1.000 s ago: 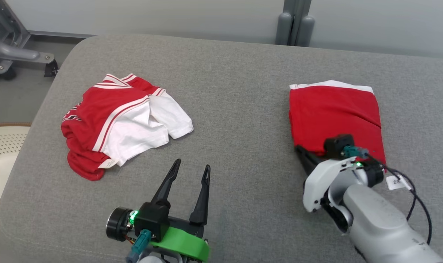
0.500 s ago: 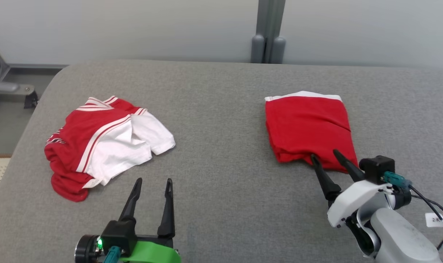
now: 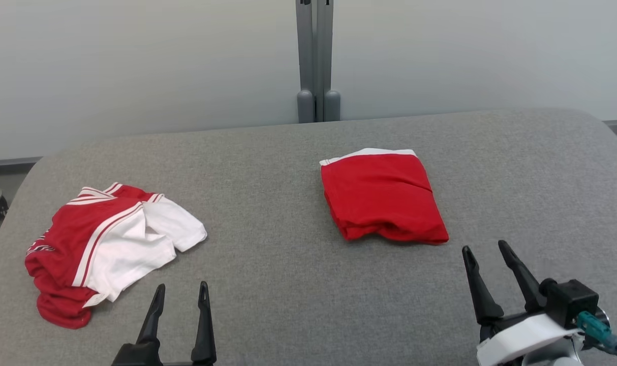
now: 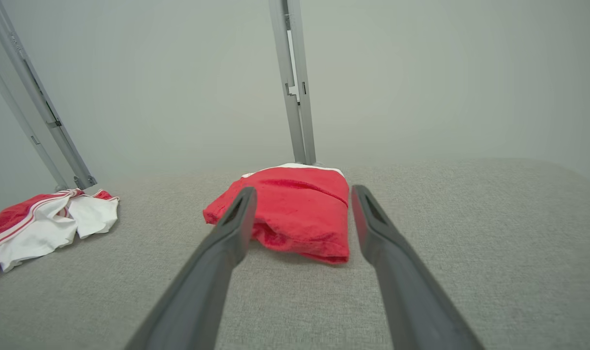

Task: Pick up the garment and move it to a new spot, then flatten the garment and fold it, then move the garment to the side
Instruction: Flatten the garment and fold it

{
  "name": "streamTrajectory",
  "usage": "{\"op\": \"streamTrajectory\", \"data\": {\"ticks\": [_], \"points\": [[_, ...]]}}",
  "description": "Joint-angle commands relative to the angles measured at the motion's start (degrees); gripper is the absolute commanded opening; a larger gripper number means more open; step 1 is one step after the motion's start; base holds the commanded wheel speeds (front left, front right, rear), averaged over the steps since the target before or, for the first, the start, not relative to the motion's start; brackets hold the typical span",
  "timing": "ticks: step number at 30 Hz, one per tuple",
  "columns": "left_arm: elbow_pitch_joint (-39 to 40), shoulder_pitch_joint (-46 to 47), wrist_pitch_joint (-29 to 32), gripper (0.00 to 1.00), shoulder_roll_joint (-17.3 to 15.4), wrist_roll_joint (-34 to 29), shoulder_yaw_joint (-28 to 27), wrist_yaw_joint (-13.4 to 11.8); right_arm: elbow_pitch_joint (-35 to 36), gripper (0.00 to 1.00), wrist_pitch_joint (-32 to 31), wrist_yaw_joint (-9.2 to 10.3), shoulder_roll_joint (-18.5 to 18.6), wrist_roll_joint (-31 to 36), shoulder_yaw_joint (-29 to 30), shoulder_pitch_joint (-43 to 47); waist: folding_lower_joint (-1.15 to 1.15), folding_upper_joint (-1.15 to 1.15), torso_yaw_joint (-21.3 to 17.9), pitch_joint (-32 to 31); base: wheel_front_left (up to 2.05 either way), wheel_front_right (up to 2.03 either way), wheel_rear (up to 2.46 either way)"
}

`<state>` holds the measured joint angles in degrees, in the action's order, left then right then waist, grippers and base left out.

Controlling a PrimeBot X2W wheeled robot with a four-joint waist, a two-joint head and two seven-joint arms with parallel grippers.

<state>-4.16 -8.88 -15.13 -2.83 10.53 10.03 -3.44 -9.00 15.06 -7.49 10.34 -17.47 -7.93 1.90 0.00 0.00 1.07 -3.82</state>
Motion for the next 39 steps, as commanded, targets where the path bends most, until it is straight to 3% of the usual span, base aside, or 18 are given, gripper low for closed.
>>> {"op": "streamTrajectory", "data": {"ticks": [1, 39], "points": [[0.4, -1.5, 0.0, 1.0, -0.1, -0.4, -0.2, 0.5, 0.4, 1.0, 0.1, 0.0, -0.1, 0.4, 0.0, 1.4, 0.0, 0.0, -0.7, -0.8, 0.0, 0.0, 0.0], [1.5, -2.4, 0.0, 1.0, -0.1, -3.4, 0.3, 3.0, 0.4, 1.0, 0.2, 0.0, -0.8, 0.6, 0.2, 5.2, 0.0, 0.0, 0.7, -0.5, 0.0, 0.0, 0.0]]}}
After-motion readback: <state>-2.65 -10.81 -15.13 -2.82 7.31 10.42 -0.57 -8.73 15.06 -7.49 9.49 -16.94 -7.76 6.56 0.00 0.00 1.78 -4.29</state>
